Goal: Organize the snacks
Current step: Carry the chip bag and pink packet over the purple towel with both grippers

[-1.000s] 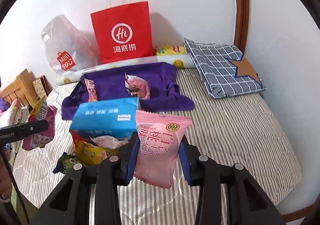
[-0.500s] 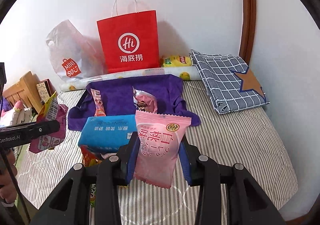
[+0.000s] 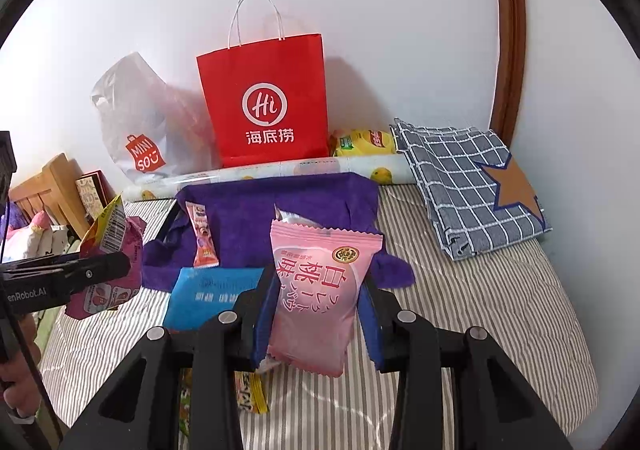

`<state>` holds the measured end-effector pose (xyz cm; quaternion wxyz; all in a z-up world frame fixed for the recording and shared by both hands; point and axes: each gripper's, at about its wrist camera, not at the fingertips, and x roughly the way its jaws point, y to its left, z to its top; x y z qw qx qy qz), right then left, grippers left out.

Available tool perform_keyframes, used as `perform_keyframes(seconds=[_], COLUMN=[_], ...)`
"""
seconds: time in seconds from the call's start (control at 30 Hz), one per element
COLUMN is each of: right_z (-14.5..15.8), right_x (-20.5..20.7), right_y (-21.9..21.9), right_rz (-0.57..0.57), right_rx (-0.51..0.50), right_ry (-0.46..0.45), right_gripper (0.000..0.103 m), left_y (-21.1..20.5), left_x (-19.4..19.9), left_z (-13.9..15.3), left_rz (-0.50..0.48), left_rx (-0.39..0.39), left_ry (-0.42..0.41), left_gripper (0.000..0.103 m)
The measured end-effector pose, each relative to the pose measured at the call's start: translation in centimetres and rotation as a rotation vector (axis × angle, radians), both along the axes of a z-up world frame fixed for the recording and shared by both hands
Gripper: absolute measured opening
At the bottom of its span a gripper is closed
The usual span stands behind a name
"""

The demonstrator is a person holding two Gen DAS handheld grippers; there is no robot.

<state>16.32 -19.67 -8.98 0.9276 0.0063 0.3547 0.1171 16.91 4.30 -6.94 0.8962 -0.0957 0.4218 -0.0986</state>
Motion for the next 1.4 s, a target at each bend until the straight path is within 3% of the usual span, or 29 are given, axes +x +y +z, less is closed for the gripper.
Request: perform_keyframes(seconds=[0.57, 1.4], right_z=[-0.4, -2.6], right_x=[4.6, 9.6], right_y=[1.2, 1.6], right_rz=[0.006, 0.013], right_rx=[-0.003, -0.014], right_ry=[-0.019, 0.0], right_gripper=[0.036, 0.036], left_y=[0.8, 2.2], left_x=[3.7, 8.6], left_z=[0.2, -2.1], left_rz=[0.014, 0.061], left_rx=[0.051, 0.024], left_ry=[-0.027, 0.007], left_gripper=[0.058, 0.058])
